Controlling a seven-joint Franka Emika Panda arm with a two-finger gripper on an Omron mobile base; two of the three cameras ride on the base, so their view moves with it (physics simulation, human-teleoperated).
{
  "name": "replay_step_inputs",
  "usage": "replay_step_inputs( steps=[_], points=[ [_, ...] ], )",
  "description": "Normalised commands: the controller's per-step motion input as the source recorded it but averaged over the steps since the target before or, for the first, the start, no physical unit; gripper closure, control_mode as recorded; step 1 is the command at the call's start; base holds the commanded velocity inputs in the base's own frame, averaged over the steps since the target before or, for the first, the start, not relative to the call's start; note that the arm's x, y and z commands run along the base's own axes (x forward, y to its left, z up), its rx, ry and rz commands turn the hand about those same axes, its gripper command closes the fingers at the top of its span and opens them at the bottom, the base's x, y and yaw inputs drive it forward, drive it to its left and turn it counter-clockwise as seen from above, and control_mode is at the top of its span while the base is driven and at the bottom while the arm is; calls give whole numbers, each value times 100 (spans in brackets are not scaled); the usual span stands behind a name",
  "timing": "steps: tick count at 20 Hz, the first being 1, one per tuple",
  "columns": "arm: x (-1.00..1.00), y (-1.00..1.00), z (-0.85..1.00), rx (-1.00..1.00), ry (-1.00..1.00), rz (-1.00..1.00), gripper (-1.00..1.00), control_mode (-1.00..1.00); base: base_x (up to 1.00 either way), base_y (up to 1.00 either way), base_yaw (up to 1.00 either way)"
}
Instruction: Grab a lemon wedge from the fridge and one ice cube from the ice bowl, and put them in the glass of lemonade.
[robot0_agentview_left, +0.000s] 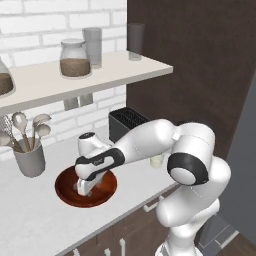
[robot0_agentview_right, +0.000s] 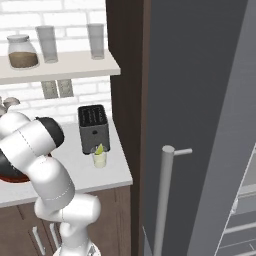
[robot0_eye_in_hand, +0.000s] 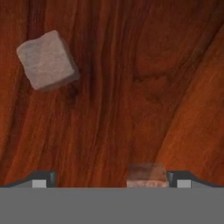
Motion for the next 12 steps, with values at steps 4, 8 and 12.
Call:
replay_step_inputs(
  steps=[4, 8, 12],
  points=[
    [0, 0, 0, 0, 1, 0, 100, -100, 0, 0, 0],
    [0, 0, 0, 0, 1, 0, 100, -100, 0, 0, 0],
    [0, 0, 0, 0, 1, 0, 100, -100, 0, 0, 0]
  ],
)
